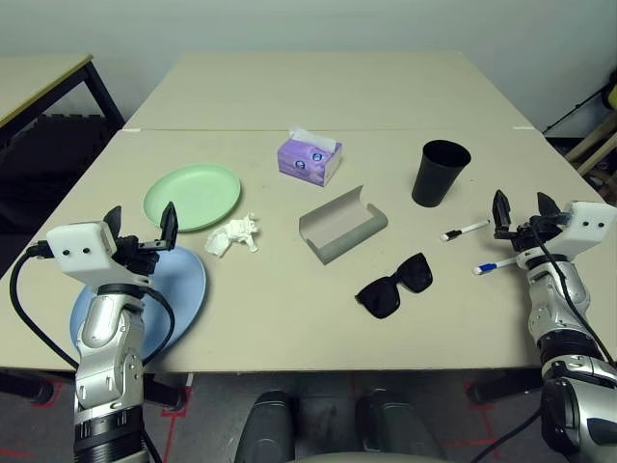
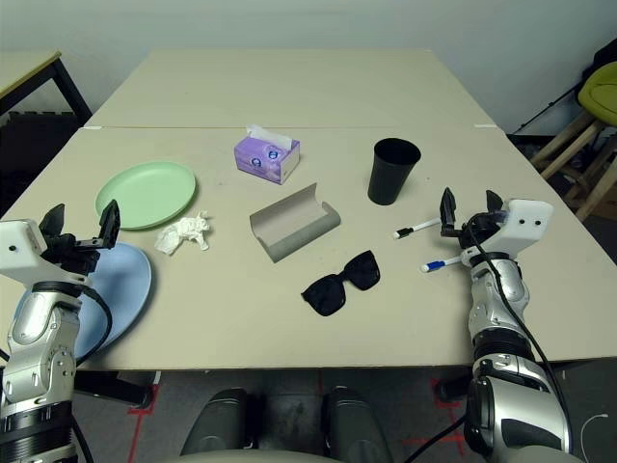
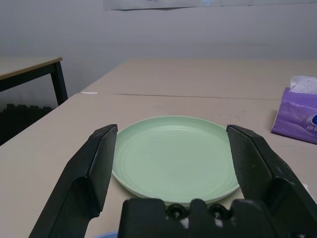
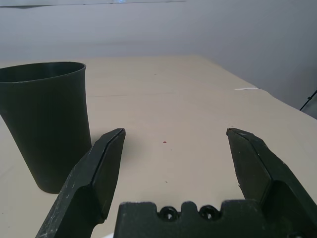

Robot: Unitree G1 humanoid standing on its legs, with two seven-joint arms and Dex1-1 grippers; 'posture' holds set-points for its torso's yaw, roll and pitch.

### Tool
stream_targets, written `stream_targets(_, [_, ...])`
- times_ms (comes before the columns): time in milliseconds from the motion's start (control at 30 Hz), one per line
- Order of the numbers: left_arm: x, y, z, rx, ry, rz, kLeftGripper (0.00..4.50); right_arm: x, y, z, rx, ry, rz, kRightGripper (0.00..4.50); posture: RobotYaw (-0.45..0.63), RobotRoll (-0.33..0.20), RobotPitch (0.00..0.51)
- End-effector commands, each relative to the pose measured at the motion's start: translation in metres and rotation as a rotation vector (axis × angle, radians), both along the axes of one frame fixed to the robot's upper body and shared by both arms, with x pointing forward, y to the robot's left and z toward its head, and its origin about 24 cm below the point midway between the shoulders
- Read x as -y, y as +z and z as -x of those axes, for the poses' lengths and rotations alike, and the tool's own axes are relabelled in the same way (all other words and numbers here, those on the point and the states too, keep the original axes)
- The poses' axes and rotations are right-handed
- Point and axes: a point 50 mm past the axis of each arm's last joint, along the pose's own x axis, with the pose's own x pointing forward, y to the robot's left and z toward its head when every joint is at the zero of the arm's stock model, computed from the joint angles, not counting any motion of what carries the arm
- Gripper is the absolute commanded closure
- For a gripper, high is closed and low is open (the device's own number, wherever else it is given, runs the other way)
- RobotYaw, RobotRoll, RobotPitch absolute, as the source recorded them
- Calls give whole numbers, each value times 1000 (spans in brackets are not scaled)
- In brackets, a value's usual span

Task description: Organize and tidy the items on the table.

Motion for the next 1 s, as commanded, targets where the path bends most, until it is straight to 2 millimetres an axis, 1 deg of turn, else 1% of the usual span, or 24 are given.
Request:
stream_targets(33, [-1,-3,4,-13,-2,2,15,4,0,1,2,-13,-4,0,155,0,26])
stream_targets(333, [3,-3,9,-16,-4,7,15,2,-1,0,-4,-4,-7,0,160,0,28])
stream_targets(700, [15,11,3,-1,-14,9,15,3,-1,1,-4,-6,-4,0,155,0,28])
stream_targets(1000, [16,15,2,2,-10,9,15,3,-1,-1,-4,-3,-5,0,156,0,26])
